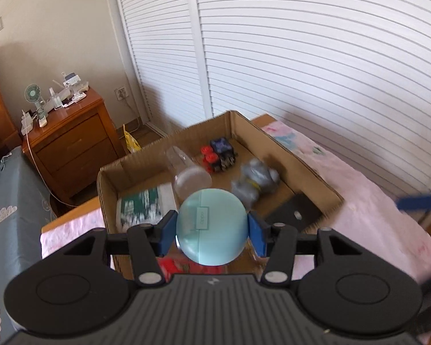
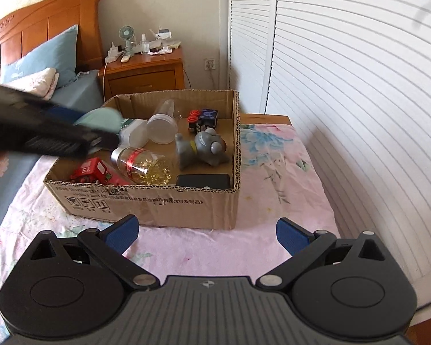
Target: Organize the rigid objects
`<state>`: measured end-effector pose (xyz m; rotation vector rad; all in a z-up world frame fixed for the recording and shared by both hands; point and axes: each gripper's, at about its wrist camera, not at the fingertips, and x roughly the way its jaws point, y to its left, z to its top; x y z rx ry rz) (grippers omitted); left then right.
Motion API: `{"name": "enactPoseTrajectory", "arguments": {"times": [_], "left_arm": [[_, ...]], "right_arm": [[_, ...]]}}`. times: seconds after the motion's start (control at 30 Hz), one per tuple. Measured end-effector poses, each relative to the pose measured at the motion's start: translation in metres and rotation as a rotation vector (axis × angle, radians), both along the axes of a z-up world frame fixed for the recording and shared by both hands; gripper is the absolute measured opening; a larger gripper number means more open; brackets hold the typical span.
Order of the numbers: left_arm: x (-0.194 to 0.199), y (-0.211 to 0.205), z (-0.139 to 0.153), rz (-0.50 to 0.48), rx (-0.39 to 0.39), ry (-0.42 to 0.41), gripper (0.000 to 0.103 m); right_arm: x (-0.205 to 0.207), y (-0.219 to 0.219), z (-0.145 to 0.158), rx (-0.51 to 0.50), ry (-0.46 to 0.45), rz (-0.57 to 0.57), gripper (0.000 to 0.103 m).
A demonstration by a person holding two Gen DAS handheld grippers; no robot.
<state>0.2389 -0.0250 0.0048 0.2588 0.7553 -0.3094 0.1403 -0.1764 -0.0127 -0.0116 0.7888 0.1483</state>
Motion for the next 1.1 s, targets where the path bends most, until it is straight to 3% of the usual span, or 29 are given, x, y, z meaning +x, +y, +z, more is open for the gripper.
{"name": "enactPoseTrajectory", "arguments": {"times": [0.13,0.2,0.27,0.47,0.7,0.83,1.1], "left_arm": [[0.023,-0.005,-0.009,0.036,-0.015,-0.017,0.055],[0.026,-0.005,-0.01,0.056,-0.008,-0.029,0.076],[0.019,-0.004,-0.009,0.074,-0.015,-0.063,0.091],[-0.03,0.009,0.008,0.127,-0.053,-0.119,0.101],[-0.098,0.028,0.008,0.314,-0.098,-0.049,0.101],[-0.116,0.037,-0.002,0.397,-0.11,0.04,0.101],[-0.128,0.038,-0.003,0.444,-0.108,0.038,0.101]], "right_arm": [[-0.004,-0.001,0.0,0.004,0.001,-0.008,0.103],[-0.006,-0.001,0.002,-0.006,-0.009,-0.01,0.103],[-0.007,-0.001,0.004,-0.01,-0.019,-0.013,0.103],[-0.007,-0.005,0.008,-0.007,-0.027,-0.036,0.103],[-0.009,-0.001,0.01,-0.034,0.005,-0.1,0.103],[-0.017,0.008,0.015,-0.052,0.009,-0.086,0.103],[-0.029,0.022,0.02,-0.071,0.0,-0.06,0.103]]}}
